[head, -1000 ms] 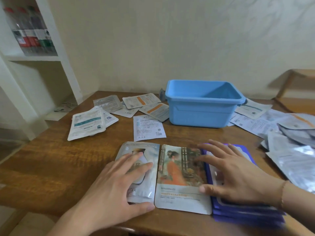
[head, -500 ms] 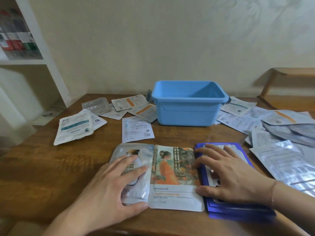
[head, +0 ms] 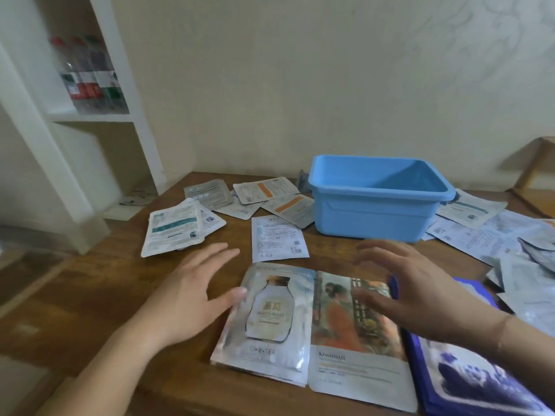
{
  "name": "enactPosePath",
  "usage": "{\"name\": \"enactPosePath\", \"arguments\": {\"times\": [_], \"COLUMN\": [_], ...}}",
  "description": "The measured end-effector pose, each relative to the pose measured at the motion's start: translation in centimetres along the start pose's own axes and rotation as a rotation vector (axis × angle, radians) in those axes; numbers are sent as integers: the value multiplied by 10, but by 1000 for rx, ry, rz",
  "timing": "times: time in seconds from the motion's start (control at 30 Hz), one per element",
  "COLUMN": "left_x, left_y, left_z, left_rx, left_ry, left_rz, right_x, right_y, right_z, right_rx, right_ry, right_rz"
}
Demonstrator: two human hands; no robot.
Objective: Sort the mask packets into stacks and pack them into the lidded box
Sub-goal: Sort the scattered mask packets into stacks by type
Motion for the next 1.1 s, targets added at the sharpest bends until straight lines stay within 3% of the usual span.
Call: {"name": "enactPosePath", "arguments": {"times": [0.2, 0.43, 0.6, 0.8, 0.97, 1.1], "left_x": [-52, -67, -39, -21, -11, 12], "left_y": [-86, -121, -127, -129, -127, -132], "left_z": [52, 57, 58, 63, 71, 107], "left_rx": [-164, -278, -285, -266, -134, 285], "left_ry": [138, -19, -21, 31, 83, 379], "left_rz": [269, 253, 192, 141, 69, 57], "right_x": [-89, -183, -200, -183, -181, -169], "right_y": [-81, -162, -208, -263, -265, -228], "right_z": [-30, -88, -92, -96, -78, -9], "right_rx": [-50, -16, 46, 333, 293, -92], "right_ry": [-159, -258, -157, 35, 113, 430], "right_rz": [138, 235, 395, 676, 632, 419]}}
Point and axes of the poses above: each hand's wrist, its own x-axis away from the middle knuckle, its own z-axis out of the back of the hand, y = z × x, the point moved 8 cm from there along -x, towards the middle knuckle, and after that the axes turned 15 degrees about x, right-handed, at the moved point
